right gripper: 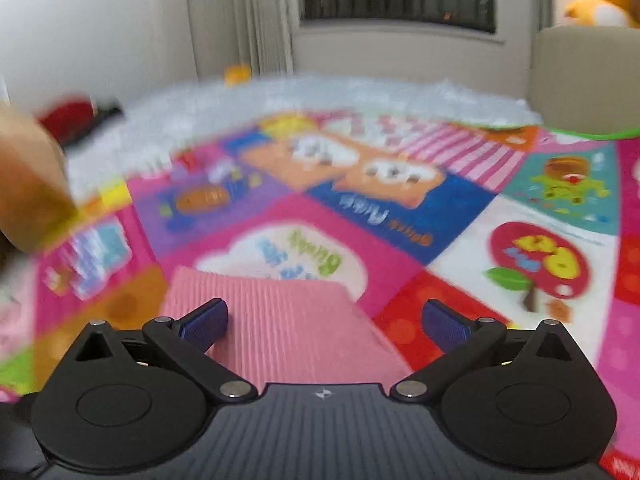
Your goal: Fold clothes
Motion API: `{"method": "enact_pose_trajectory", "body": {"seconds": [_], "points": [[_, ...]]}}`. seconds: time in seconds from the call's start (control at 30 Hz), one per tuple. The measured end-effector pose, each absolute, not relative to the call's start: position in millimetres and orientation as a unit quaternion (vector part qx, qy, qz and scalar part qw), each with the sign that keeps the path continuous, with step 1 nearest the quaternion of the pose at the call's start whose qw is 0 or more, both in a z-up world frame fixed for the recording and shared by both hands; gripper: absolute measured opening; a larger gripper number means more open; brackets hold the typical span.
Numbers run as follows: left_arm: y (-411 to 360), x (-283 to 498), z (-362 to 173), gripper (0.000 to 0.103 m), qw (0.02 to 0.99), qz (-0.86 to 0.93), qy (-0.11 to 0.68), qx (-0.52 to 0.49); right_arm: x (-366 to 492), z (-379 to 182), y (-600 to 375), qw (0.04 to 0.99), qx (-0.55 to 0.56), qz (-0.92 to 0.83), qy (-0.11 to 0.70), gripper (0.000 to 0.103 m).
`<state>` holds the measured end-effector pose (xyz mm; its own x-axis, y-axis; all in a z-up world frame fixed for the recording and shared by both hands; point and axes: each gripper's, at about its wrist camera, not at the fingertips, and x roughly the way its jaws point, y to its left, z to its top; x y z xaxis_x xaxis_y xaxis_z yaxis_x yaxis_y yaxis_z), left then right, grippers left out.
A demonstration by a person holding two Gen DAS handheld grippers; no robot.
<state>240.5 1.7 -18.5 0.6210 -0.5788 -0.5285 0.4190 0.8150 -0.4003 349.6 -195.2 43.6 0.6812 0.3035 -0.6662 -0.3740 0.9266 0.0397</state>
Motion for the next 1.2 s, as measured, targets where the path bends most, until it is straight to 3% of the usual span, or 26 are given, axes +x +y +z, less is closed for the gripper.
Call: {"method": "enact_pose_trajectory", "body": {"seconds": [0.1, 0.27, 0.47, 0.63, 0.77, 0.9, 1.03, 1.07, 1.13, 1.2], "points": [[7, 241, -20, 0.098, 0.890, -0.284, 0.331, -0.134, 368, 11, -167, 0.900, -0.076, 0.163, 0.397, 0.103], [13, 241, -20, 0.098, 0.885, -0.293, 0.327, -0.156, 366, 7, -176, 0.901, -0.036, 0.159, 0.403, 0.103], [41, 245, -9, 0.099, 0.849, -0.348, 0.319, -0.236, 342, 24, -181, 0.918, -0.050, 0.157, 0.360, 0.103], [56, 251, 31, 0.101, 0.857, -0.383, 0.240, -0.247, 319, 37, -199, 0.928, -0.040, 0.159, 0.335, 0.103], [38, 280, 53, 0.101, 0.860, -0.394, 0.223, -0.237, 298, 43, -210, 0.933, -0.035, 0.162, 0.319, 0.103], [26, 321, 33, 0.101, 0.850, -0.370, 0.271, -0.260, 264, 43, -213, 0.933, -0.038, 0.210, 0.290, 0.103], [34, 348, -5, 0.100, 0.843, -0.317, 0.325, -0.290, 239, 7, -198, 0.918, -0.105, 0.223, 0.311, 0.103], [38, 349, -9, 0.092, 0.843, -0.306, 0.330, -0.294, 234, 1, -195, 0.921, -0.121, 0.217, 0.300, 0.103], [47, 350, -18, 0.088, 0.843, -0.285, 0.342, -0.301, 232, -1, -193, 0.923, -0.128, 0.213, 0.294, 0.103], [50, 346, -16, 0.094, 0.851, -0.268, 0.347, -0.288, 236, 1, -193, 0.920, -0.124, 0.214, 0.302, 0.103]]}}
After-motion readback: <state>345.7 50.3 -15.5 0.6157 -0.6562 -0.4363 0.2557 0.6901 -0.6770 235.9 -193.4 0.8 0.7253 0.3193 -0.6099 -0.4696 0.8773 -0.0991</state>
